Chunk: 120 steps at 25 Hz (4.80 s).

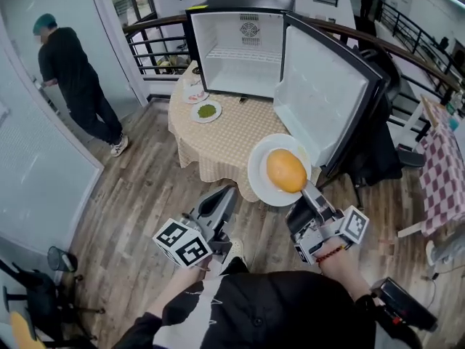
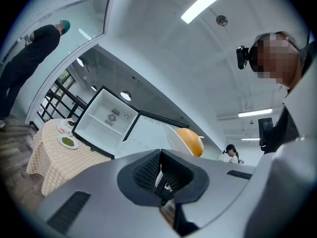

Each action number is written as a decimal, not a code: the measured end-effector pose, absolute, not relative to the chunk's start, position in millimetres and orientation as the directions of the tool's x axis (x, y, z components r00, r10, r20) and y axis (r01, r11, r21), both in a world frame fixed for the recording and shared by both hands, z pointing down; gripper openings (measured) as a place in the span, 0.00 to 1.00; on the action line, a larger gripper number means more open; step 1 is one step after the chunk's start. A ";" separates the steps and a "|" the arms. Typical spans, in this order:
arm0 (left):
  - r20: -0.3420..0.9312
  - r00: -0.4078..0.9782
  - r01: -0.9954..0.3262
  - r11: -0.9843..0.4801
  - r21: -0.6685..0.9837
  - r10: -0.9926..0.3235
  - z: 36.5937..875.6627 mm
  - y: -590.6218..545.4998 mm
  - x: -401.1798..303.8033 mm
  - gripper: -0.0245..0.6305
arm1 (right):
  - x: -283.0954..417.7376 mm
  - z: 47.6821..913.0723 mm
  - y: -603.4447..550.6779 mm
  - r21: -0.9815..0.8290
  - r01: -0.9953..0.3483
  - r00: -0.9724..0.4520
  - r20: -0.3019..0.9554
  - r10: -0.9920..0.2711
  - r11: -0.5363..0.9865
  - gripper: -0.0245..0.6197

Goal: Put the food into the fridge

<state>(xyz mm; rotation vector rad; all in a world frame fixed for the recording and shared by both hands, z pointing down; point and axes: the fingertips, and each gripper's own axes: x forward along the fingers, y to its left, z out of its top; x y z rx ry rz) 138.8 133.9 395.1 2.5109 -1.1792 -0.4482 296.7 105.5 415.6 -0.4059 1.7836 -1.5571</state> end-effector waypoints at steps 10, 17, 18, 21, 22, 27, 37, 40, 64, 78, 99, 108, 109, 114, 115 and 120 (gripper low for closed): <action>-0.162 0.659 -0.651 -0.665 0.366 -0.734 367.1 18.2 84.9 0.06 | 245.0 404.0 -19.5 -0.945 0.245 -0.648 -0.327 -0.688 0.218 0.08; -0.189 0.699 -0.615 -0.715 0.333 -0.689 344.8 -51.3 52.3 0.06 | 210.5 386.8 -88.5 -0.943 0.225 -0.618 -0.331 -0.713 0.244 0.08; -0.189 0.704 -0.611 -0.719 0.331 -0.685 344.6 -59.0 48.2 0.06 | 207.8 386.1 -97.4 -0.944 0.222 -0.608 -0.331 -0.722 0.245 0.08; -0.182 0.716 -0.601 -0.728 0.331 -0.674 347.2 -79.2 36.4 0.06 | 201.0 384.2 -120.7 -0.944 0.219 -0.576 -0.329 -0.748 0.247 0.08; -0.177 0.721 -0.598 -0.731 0.328 -0.670 348.1 -85.2 33.1 0.06 | 198.3 383.6 -127.1 -0.945 0.217 -0.569 -0.328 -0.754 0.247 0.08; -0.162 0.753 -0.581 -0.761 0.288 -0.637 342.7 -112.6 23.1 0.06 | 184.3 382.8 -154.4 -0.952 0.199 -0.547 -0.304 -0.780 0.231 0.08; -0.130 0.829 -0.511 -0.831 0.219 -0.544 322.5 -133.3 39.3 0.06 | 187.3 384.9 -167.6 -0.972 0.137 -0.517 -0.233 -0.824 0.189 0.08; -0.126 0.831 -0.512 -0.833 0.211 -0.542 321.4 -136.5 40.6 0.06 | 189.3 388.9 -177.0 -0.979 0.120 -0.495 -0.205 -0.844 0.167 0.08; -0.094 0.841 -0.483 -0.818 0.311 -0.532 348.1 -276.7 3.1 0.06 | 155.6 416.1 -333.6 -0.997 0.060 -0.353 -0.062 -0.934 0.044 0.08; -0.068 0.843 -0.473 -0.796 0.378 -0.533 384.9 -336.6 -7.5 0.06 | 144.9 433.4 -430.2 -0.995 -0.049 -0.224 0.092 -0.970 -0.083 0.08; -0.064 0.887 -0.414 -0.849 0.329 -0.457 379.8 -367.3 -6.1 0.06 | 149.0 445.2 -491.2 -0.955 -0.192 -0.063 0.243 -0.968 -0.227 0.07; -0.114 0.898 -0.372 -0.872 0.317 -0.425 361.0 -372.4 -2.8 0.06 | 163.4 438.3 -493.2 -0.908 -0.302 0.043 0.293 -0.955 -0.292 0.07; -0.119 0.900 -0.366 -0.876 0.314 -0.419 359.6 -373.7 -2.0 0.06 | 165.6 437.9 -493.4 -0.899 -0.320 0.050 0.301 -0.952 -0.300 0.07; -0.127 0.931 -0.292 -0.907 0.303 -0.342 355.2 -382.2 -10.2 0.06 | 169.6 435.2 -495.1 -0.862 -0.375 0.126 0.319 -0.939 -0.342 0.08; -0.125 0.938 -0.275 -0.913 0.303 -0.324 355.4 -384.0 -13.3 0.06 | 168.1 434.8 -496.7 -0.852 -0.388 0.139 0.322 -0.937 -0.350 0.08; -0.117 0.965 -0.195 -0.942 0.274 -0.234 352.9 -387.3 -24.3 0.06 | 167.3 430.7 -503.6 -0.789 -0.467 0.218 0.334 -0.917 -0.399 0.08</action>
